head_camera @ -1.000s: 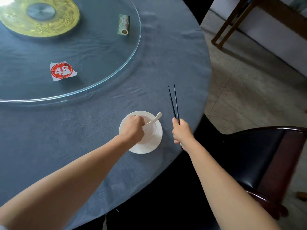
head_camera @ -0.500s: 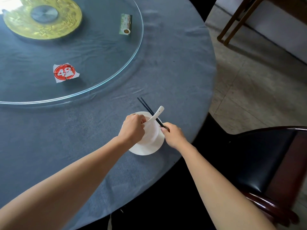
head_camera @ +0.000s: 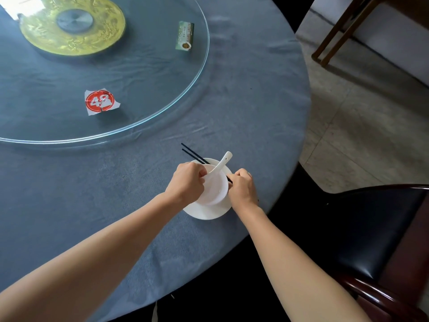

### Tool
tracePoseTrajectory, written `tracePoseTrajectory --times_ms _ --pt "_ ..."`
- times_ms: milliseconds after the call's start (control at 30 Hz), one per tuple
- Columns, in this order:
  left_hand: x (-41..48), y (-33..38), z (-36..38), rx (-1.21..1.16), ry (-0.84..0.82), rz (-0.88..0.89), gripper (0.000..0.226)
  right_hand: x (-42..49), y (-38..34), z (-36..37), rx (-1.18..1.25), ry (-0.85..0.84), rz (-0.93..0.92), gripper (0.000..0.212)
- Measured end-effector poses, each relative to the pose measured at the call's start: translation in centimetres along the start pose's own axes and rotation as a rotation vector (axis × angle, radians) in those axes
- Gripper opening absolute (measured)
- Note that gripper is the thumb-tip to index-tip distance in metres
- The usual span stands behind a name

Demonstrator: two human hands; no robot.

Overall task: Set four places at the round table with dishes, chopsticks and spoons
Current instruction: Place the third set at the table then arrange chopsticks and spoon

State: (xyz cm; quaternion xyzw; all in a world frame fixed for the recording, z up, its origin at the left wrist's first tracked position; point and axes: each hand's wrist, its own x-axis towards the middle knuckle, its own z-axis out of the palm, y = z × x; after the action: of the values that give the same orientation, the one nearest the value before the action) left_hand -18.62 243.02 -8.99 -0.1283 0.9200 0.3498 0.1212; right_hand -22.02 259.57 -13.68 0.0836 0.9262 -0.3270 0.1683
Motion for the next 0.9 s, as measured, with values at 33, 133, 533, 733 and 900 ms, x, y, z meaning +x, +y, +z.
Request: tracePoseTrajectory --times_ms 33,133,533,733,900 --pt "0.0 0.0 -0.1 0.000 -0.001 -0.003 0.020 -0.1 0.0 -0.1 -0.100 0.003 -0.081 0.016" --pt "-0.1 0.0 -0.5 -0.005 -0.004 -0.009 0.021 0.0 0.5 0.1 -0.281 0.065 -0.265 0.010" --pt "-0.3 -0.2 -0.9 -0.018 -0.011 -0.003 0.022 0.3 0.8 -0.7 -0.209 0.069 -0.230 0.010" --pt "-0.1 -0.1 -0.5 -0.030 -0.025 0.006 0.022 0.9 0.4 -0.8 -0.300 0.072 -0.265 0.022" --pt "0.0 0.0 -0.3 -0.030 -0.024 0.004 0.022 1.1 0.3 -0.8 -0.346 0.084 -0.283 0.025"
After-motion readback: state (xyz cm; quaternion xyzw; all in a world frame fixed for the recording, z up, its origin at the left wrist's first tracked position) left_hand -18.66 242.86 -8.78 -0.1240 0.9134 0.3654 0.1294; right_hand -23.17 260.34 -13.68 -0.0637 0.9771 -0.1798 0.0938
